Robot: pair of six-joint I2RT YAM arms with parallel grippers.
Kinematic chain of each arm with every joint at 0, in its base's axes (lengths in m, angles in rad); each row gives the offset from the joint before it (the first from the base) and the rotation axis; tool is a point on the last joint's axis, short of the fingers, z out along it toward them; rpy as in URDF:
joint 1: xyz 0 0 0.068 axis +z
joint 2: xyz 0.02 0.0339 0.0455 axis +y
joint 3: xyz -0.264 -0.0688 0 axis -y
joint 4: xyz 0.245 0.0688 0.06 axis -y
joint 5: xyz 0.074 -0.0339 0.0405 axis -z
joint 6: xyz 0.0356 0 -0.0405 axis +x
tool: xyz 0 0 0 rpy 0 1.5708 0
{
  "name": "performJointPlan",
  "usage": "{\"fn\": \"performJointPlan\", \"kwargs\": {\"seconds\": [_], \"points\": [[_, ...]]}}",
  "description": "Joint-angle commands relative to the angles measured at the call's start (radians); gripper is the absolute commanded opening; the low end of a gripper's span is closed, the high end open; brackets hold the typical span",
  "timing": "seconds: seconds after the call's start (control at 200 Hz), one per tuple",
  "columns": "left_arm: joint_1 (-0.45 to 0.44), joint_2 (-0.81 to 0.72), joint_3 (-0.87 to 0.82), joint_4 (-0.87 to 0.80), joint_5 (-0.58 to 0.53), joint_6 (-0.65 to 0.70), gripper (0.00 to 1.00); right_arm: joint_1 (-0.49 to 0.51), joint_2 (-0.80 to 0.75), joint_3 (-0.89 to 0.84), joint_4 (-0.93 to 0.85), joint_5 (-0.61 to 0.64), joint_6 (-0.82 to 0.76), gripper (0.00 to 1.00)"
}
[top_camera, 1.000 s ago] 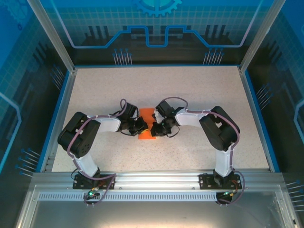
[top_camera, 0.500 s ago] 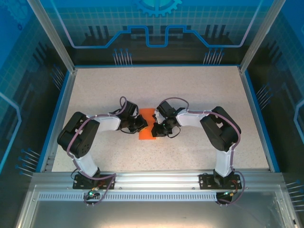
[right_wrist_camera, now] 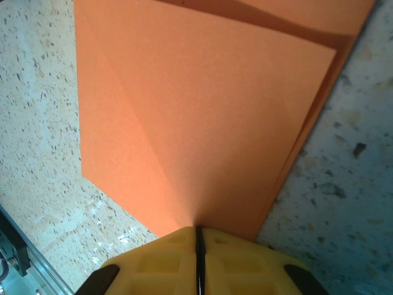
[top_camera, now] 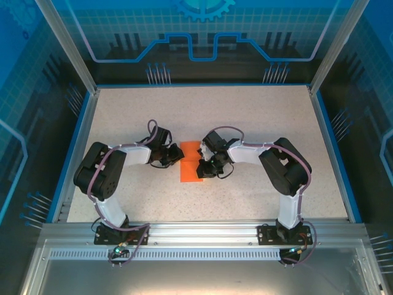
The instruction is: Fold a paper plane with a square sheet of paper (pick it up from the middle)
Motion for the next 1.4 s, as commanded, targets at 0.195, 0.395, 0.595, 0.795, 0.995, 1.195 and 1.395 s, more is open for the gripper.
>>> {"fn": "performJointPlan", "kwargs": {"seconds": [0.195, 0.395, 0.595, 0.795, 0.995, 1.195, 1.395], "points": [[-0.002, -0.2, -0.064, 0.08, 0.086, 0.017, 0.2, -0.008, 0.044, -0.034, -0.155, 0.074, 0.009, 0.1], [-0.089, -0.155, -0.131, 0.174, 0.085, -0.092, 0.16, -0.008, 0.063, -0.034, -0.148, 0.065, 0.024, 0.09], [-0.124, -0.054, -0.142, 0.252, 0.124, -0.144, 0.13, -0.008, 0.065, -0.034, -0.151, 0.065, 0.028, 0.09], [-0.125, -0.045, -0.126, 0.141, 0.047, -0.095, 0.12, -0.006, 0.076, -0.04, -0.149, 0.071, 0.034, 0.09], [-0.105, -0.035, -0.123, 0.074, -0.069, -0.051, 0.11, 0.003, 0.085, -0.046, -0.179, 0.11, 0.02, 0.09], [-0.056, -0.023, -0.129, 0.069, -0.084, -0.033, 0.11, 0.003, 0.085, -0.059, -0.183, 0.111, 0.009, 0.09], [-0.013, -0.038, -0.105, 0.025, -0.098, -0.001, 0.11, 0.003, 0.077, -0.066, -0.184, 0.114, 0.007, 0.09]]}}
